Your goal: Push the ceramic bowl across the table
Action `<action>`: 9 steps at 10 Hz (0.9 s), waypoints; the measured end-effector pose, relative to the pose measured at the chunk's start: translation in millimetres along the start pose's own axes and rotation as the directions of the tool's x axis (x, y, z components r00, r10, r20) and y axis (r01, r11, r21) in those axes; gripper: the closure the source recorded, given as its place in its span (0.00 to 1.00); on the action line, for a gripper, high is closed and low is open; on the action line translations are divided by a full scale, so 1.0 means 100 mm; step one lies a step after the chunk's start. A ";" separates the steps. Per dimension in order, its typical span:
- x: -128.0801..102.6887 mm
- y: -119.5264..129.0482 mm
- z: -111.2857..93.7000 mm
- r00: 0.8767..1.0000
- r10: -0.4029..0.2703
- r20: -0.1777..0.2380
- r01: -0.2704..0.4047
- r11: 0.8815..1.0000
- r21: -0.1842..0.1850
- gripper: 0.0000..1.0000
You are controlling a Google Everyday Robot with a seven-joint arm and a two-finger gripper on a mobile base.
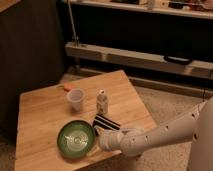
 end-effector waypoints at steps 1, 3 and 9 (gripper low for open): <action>-0.01 0.01 0.02 1.000 -0.002 -0.001 0.002 1.000 -0.005 0.20; -0.04 0.02 0.08 1.000 -0.011 -0.004 0.011 1.000 -0.020 0.20; -0.27 0.04 0.28 0.999 -0.037 0.003 0.037 0.999 -0.037 0.20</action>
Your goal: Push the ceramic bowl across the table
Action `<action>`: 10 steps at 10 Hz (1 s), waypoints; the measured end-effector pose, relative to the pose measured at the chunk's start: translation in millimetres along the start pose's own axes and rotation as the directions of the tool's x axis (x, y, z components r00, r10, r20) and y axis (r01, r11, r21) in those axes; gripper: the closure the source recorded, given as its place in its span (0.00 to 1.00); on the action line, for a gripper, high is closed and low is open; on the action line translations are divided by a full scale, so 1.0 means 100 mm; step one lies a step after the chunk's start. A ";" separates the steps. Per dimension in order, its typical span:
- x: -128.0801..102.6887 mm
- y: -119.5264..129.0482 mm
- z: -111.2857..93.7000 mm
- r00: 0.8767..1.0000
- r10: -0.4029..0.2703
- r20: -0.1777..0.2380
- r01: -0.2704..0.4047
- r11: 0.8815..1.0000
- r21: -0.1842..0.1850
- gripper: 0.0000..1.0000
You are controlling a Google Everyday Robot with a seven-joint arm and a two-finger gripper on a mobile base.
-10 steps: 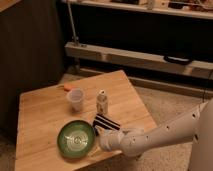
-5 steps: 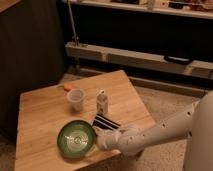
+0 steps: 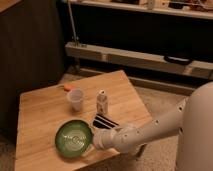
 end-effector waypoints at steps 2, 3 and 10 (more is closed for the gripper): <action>-0.17 -0.04 0.14 1.000 -0.007 0.005 0.007 1.000 -0.001 0.20; -0.21 -0.04 0.18 1.000 -0.007 0.009 0.007 1.000 -0.003 0.20; -0.49 -0.16 0.19 0.999 -0.003 0.041 0.001 0.999 0.033 0.20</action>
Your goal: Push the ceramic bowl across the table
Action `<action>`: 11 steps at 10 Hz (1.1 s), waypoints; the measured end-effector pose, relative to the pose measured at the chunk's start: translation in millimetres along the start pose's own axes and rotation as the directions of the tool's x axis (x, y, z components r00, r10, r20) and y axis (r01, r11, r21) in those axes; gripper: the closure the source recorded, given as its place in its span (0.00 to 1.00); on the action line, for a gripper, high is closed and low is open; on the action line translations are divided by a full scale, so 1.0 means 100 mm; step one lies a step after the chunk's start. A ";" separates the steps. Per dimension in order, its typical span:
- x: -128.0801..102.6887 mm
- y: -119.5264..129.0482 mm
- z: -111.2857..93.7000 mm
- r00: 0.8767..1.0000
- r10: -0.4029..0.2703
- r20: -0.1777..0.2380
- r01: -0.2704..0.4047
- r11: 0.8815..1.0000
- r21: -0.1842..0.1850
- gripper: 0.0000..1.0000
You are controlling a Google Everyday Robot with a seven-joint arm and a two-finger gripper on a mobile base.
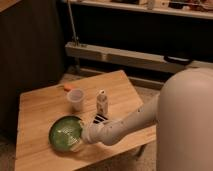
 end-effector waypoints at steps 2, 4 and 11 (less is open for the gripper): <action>-0.04 -0.03 -0.24 1.000 0.014 0.005 -0.014 0.999 0.036 0.20; 0.03 0.00 -0.36 0.999 0.041 -0.013 -0.041 0.999 0.034 0.20; 0.52 0.26 0.03 0.993 0.104 -0.049 -0.104 0.995 -0.003 0.20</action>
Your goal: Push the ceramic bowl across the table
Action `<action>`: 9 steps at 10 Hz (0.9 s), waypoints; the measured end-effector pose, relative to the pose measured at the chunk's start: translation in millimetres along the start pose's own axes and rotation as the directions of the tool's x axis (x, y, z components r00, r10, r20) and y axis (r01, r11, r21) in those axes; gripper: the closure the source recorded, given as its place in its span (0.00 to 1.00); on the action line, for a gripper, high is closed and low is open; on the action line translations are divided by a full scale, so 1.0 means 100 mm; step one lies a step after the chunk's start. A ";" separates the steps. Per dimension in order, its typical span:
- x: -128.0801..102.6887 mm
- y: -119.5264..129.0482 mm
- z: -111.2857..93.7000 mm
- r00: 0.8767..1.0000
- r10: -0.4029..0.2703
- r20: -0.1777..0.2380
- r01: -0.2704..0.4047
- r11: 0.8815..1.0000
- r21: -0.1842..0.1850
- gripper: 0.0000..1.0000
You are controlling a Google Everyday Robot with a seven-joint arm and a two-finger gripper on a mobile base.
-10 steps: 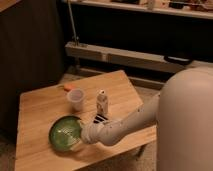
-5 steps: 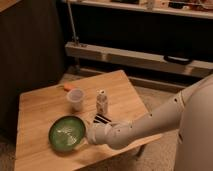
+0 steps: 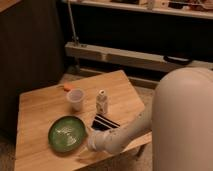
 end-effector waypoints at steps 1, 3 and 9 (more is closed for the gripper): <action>0.02 -0.01 0.01 1.000 0.015 -0.001 -0.015 1.000 0.003 0.20; 0.04 -0.03 0.01 1.000 0.029 0.001 -0.029 1.000 0.010 0.20; -0.12 -0.23 0.14 0.996 0.074 0.049 -0.076 0.996 0.046 0.20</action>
